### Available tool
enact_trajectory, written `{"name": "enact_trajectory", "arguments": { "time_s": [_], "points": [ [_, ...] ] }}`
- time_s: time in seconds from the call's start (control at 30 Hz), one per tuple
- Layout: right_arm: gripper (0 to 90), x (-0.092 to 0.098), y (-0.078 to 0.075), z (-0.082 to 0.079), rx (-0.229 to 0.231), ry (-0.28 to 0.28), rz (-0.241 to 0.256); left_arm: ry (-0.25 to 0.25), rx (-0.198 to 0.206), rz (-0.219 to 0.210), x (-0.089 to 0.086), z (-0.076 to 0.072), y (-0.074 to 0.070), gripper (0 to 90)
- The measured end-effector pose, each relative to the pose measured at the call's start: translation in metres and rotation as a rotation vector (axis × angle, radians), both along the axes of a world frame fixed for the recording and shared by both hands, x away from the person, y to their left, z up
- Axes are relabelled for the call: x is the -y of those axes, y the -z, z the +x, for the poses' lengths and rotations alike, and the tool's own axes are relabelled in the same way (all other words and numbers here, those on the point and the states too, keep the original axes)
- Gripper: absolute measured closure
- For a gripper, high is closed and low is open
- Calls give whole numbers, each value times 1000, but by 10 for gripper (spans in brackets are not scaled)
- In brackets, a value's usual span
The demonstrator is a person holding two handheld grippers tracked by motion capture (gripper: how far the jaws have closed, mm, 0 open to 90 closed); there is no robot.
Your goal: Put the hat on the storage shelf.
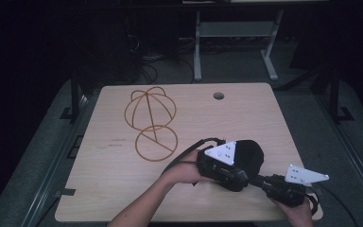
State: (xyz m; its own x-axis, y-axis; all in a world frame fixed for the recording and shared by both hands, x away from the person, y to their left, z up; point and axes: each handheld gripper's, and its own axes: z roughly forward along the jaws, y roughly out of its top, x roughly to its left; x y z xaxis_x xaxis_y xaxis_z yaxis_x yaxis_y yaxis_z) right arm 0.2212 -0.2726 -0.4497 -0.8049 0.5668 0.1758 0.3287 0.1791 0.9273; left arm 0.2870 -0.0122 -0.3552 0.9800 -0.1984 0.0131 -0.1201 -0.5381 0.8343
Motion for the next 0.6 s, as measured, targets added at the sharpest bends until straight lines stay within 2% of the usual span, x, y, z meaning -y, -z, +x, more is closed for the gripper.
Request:
{"name": "enact_trajectory", "arguments": {
  "time_s": [0.13,0.17,0.2,0.23,0.27,0.43,0.53,0.6],
  "points": [
    [865,1,-2,-2,16,18,-1,-27,-15,-10,-6,2,0,772],
    [865,1,-2,-2,16,18,-1,-40,-11,-11,-7,2,0,772],
    [865,3,-3,-2,16,23,6,-62,-2,-13,-9,2,0,710],
    [865,3,-3,-2,16,23,6,-88,9,-7,-9,1,-1,710],
    [866,3,-4,-2,17,26,6,-103,18,-1,-10,0,-1,672],
    [867,6,-6,-2,18,42,2,-137,43,23,-16,-3,-4,526],
    [868,8,-7,-2,21,51,3,-162,76,60,-21,-4,-3,505],
    [868,10,-7,-1,23,65,-2,-179,65,50,-29,-3,0,476]
  ]
}}
